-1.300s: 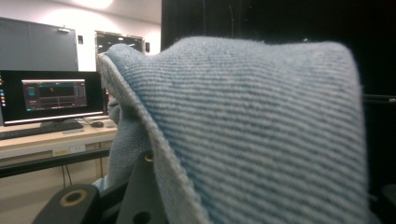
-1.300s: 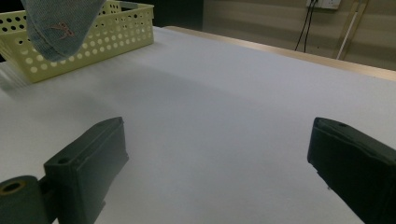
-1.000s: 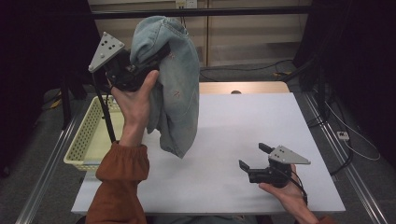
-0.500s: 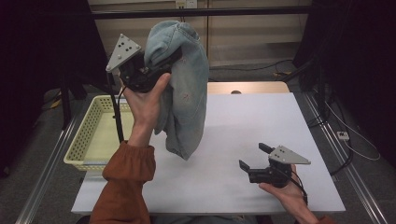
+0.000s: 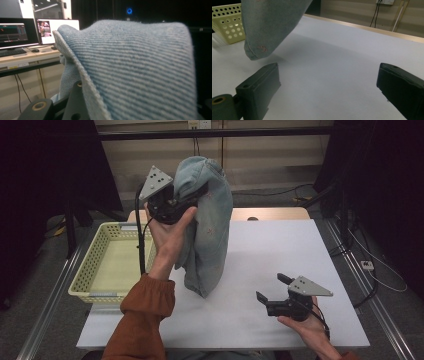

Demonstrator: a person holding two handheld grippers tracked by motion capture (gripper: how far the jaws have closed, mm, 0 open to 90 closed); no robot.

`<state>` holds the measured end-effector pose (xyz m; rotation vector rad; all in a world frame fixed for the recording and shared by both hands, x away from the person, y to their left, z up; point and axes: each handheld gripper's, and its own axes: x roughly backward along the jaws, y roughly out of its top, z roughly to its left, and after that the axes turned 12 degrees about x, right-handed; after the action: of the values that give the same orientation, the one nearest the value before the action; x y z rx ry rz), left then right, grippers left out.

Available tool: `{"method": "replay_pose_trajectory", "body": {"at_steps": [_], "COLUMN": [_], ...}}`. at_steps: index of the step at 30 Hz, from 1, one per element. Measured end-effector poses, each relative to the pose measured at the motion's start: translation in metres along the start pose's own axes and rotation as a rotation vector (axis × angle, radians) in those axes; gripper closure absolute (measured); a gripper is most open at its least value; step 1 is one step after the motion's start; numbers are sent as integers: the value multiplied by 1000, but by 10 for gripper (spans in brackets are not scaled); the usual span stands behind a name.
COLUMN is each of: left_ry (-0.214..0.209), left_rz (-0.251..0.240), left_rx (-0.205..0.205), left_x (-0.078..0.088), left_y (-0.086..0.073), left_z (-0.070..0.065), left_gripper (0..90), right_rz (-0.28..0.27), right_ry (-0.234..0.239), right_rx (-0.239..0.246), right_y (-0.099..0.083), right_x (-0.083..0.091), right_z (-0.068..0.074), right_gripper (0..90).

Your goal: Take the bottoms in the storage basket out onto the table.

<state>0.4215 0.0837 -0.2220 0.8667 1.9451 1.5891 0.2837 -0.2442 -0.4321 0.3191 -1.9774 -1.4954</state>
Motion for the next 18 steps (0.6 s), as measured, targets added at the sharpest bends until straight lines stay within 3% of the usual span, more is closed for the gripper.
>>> {"method": "replay_pose_trajectory", "body": {"at_steps": [9,18], "left_ry": [-11,-12], "left_rz": [64,117], "left_rx": [12,13], "left_x": [-18,-25], "left_y": [-18,-33], "left_z": [-2,0], "left_gripper": [643,642], "right_rz": [-1,0], "right_ry": [0,0], "right_rx": [-1,2], "right_y": [0,0], "right_x": [0,1], "right_z": [0,0], "right_gripper": [46,46]}}
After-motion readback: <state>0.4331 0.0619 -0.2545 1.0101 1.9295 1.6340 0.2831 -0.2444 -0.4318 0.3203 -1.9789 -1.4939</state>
